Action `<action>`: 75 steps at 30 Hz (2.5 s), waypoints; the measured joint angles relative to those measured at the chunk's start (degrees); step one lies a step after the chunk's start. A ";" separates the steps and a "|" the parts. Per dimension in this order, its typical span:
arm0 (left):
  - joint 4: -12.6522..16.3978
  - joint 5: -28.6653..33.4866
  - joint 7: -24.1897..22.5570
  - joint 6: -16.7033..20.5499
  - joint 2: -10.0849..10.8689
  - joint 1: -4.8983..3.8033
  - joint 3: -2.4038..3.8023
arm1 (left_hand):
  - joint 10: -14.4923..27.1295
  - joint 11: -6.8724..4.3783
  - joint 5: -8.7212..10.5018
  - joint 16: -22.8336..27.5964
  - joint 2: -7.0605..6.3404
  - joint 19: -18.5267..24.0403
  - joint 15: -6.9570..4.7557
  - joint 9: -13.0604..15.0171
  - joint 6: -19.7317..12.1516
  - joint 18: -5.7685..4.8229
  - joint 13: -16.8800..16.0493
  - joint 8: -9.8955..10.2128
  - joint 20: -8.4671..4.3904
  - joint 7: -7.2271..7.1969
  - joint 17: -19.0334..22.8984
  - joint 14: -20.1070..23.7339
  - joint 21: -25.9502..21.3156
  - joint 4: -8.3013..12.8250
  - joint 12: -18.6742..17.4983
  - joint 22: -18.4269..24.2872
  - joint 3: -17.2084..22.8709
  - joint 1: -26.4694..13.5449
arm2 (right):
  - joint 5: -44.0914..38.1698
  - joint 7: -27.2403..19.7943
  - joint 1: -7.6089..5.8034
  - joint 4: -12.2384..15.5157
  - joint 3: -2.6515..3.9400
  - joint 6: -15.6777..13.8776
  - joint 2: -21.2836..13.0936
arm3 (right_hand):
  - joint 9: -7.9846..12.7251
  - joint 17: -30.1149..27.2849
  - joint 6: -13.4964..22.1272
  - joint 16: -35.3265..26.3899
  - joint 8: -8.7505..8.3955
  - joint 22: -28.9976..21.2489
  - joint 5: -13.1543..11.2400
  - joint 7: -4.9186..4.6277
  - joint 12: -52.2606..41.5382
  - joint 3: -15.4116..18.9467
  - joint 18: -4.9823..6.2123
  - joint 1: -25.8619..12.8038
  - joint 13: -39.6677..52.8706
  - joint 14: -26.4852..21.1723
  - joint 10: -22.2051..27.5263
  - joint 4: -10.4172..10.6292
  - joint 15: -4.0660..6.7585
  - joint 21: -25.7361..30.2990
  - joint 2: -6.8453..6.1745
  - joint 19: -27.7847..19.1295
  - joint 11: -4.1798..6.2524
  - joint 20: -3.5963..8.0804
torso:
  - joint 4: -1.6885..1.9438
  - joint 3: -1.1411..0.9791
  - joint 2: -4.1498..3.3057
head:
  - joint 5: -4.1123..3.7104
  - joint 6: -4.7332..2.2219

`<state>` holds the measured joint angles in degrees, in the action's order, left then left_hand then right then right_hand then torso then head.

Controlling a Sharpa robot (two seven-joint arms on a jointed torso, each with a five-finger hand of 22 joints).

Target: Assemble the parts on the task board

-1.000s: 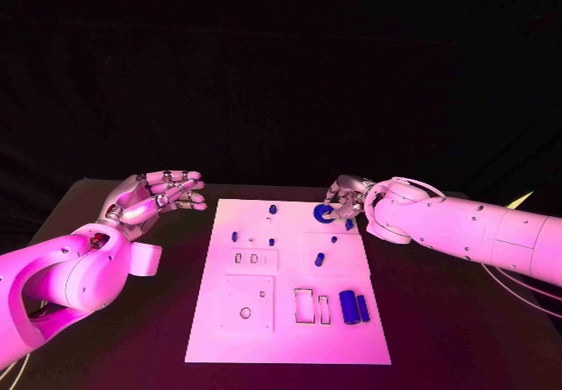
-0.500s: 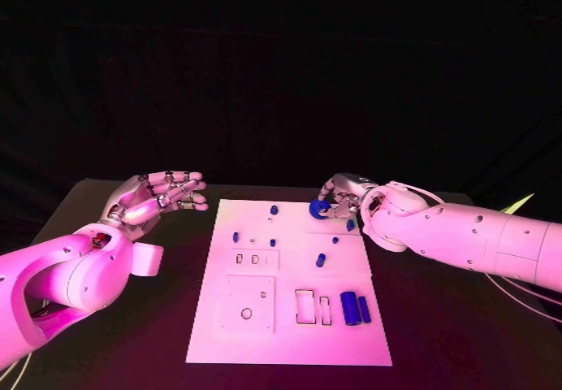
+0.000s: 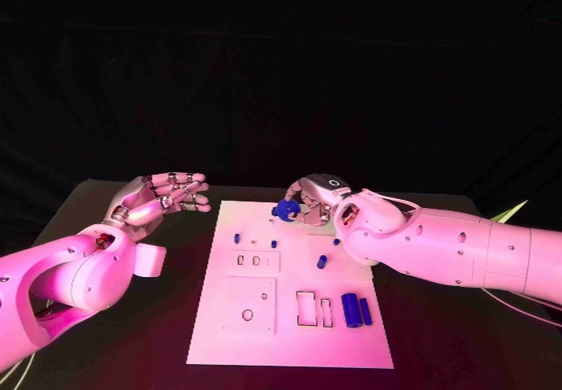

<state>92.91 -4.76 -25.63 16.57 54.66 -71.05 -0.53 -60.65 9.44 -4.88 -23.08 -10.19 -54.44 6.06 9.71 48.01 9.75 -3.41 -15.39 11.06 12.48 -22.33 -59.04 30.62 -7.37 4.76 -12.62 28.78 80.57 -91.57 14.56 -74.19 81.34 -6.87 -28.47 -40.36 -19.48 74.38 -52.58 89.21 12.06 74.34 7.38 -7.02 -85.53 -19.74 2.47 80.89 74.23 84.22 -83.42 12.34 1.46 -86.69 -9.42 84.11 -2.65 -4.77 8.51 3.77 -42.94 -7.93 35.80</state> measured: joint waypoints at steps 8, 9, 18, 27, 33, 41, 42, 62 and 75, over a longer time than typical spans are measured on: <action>0.04 0.00 0.01 -0.06 -0.19 0.00 0.00 | 0.00 0.00 0.00 0.00 0.00 0.00 0.00 0.00 0.00 0.00 0.00 0.00 0.00 0.00 0.00 0.00 0.00 0.00 0.00 0.00 0.00 0.00 | -1.18 1.09 0.28 -2.41 -0.22 0.26 4.03 | 0.00 0.00 -0.01 0.00 0.00 0.00 0.00 0.01 0.00 0.00 -0.01 -0.01 0.00 0.00 0.00 0.00 0.00 -0.01 0.00 0.00 0.00 0.00 | 0.13 0.04 0.00 | 0.33 0.03; 0.05 0.00 0.01 -0.07 -0.21 0.00 0.00 | 0.00 0.00 0.00 0.00 0.00 0.00 0.00 0.00 0.00 0.00 0.00 0.00 0.00 0.00 -0.01 0.00 0.00 0.00 0.00 0.00 0.00 0.00 | -1.26 1.23 0.39 -2.90 -0.24 0.29 4.51 | 0.00 0.00 -0.01 0.01 0.00 0.00 0.00 0.01 0.00 -0.01 -0.01 0.00 0.00 0.00 0.00 0.00 0.00 -0.01 0.00 0.00 0.00 0.00 | 0.15 0.04 0.01 | 0.34 0.05; 0.06 0.00 0.01 -0.08 -0.37 0.00 0.00 | 0.01 0.00 0.00 0.00 0.00 0.01 0.00 0.00 0.00 0.00 0.00 0.00 0.01 0.00 -0.16 0.00 0.42 0.00 0.00 -0.01 0.00 0.00 | -1.51 1.74 1.18 -5.98 -0.40 0.99 7.35 | -0.08 0.00 -0.48 0.01 0.01 0.00 0.00 0.07 0.00 -0.87 -0.03 -0.76 0.00 0.00 0.00 -0.25 0.00 -0.01 -0.75 0.00 0.00 0.00 | 0.12 0.07 0.01 | 0.61 0.08; 0.05 0.00 0.01 -0.08 -0.46 0.00 0.00 | 0.01 -0.01 0.00 0.00 0.00 0.01 0.00 0.00 0.00 -0.01 0.00 0.00 0.01 0.00 -0.17 0.00 0.42 0.00 0.00 -0.02 0.00 0.00 | -1.56 1.91 1.61 -7.18 -0.52 1.96 8.13 | -0.08 0.00 -0.50 0.01 0.01 0.00 0.00 0.08 0.00 -0.87 -0.07 -0.76 0.00 0.00 0.00 -0.25 0.00 -0.53 -0.75 0.00 0.00 0.00 | 0.05 -0.03 -0.02 | 0.78 0.30; 0.04 0.00 0.01 -0.07 -0.47 0.00 0.00 | 0.01 -0.01 0.00 0.00 0.00 0.01 0.00 0.00 0.00 0.00 0.00 0.00 0.01 0.00 -0.17 0.00 0.42 0.00 0.00 -0.02 0.00 0.00 | -1.57 1.91 1.76 -7.43 -0.59 2.44 8.44 | -0.08 0.00 -0.59 0.01 0.01 0.00 0.00 0.00 0.00 -0.87 -0.38 -0.76 0.00 0.00 0.00 -0.25 0.00 -0.63 -0.75 0.00 0.00 0.00 | 0.02 -0.09 -0.03 | 0.95 0.40; 0.02 0.00 0.01 -0.08 -0.52 0.00 0.00 | 0.01 0.00 0.00 0.00 0.00 0.01 0.00 0.00 0.00 0.00 0.00 0.00 0.01 0.00 -0.17 0.00 0.42 0.00 0.00 -0.02 0.00 0.00 | -1.61 1.98 1.84 -8.11 -0.59 2.66 8.95 | -0.48 0.00 -1.36 0.01 0.29 0.00 0.07 0.15 0.00 -3.37 -0.38 -2.17 0.00 0.00 0.00 -0.40 0.00 -0.63 0.67 0.00 0.00 0.00 | -0.02 -0.09 -0.03 | 1.06 0.40; 0.02 0.00 0.01 -0.08 -0.52 0.00 0.00 | 0.01 0.00 0.00 0.00 0.00 0.01 0.00 0.00 0.00 0.00 0.00 0.00 0.01 0.00 -0.17 0.01 0.42 0.00 0.00 -0.02 0.00 0.00 | -1.62 2.00 1.84 -8.18 -0.58 2.66 9.00 | -0.48 0.00 -1.36 0.01 0.29 0.00 0.07 0.15 0.00 -3.37 -0.38 -2.18 0.00 0.00 0.00 -0.40 0.00 -0.63 0.67 0.00 0.00 0.00 | -0.02 -0.09 -0.03 | 1.07 0.40; -0.02 0.00 0.09 -0.07 -0.50 -0.01 0.00 | 0.01 0.00 0.00 0.00 0.00 0.11 0.00 0.00 0.00 0.00 0.00 0.00 0.11 0.00 -0.22 0.01 0.43 0.00 0.00 -0.05 0.00 0.00 | -0.07 2.35 1.99 -9.10 -0.70 5.48 9.59 | 0.85 0.00 1.35 0.01 -4.45 0.00 0.07 -2.11 0.69 -2.57 -0.39 -10.91 0.00 0.01 0.09 1.53 -1.46 -0.64 -3.85 -0.68 -1.56 -0.99 | -0.02 -0.04 -0.02 | 1.11 0.40; -0.24 0.00 0.11 -0.08 -0.63 -0.01 0.00 | 0.01 0.00 0.00 0.00 0.00 0.11 0.00 0.00 0.00 0.00 0.00 0.00 0.11 0.00 -0.26 0.01 0.43 0.00 0.00 -0.07 0.00 0.00 | 0.83 2.51 2.06 -9.39 -0.82 6.92 9.20 | 0.74 0.00 1.25 0.01 -4.42 0.00 0.07 -2.03 0.69 -2.10 -0.39 -10.92 0.00 0.01 0.00 1.99 -1.46 -0.67 -3.85 -0.68 -1.65 -0.99 | -0.11 -0.10 -0.05 | 0.93 0.38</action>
<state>92.67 -4.76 -25.52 16.49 54.03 -71.06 -0.53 -60.64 9.44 -4.87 -23.08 -10.19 -54.33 6.06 9.71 48.01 9.76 -3.41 -15.39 11.17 12.48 -22.58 -59.03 31.05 -7.37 4.76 -12.69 28.78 80.57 -90.74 17.07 -72.13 71.95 -7.69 -21.55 -31.16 -18.74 74.38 -51.33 89.22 7.64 74.34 7.45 -9.05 -84.84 -21.84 2.08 69.97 74.23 84.23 -83.43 14.33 0.00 -87.36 -13.26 83.43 -4.30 -5.77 8.40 3.67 -42.99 -7.00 36.18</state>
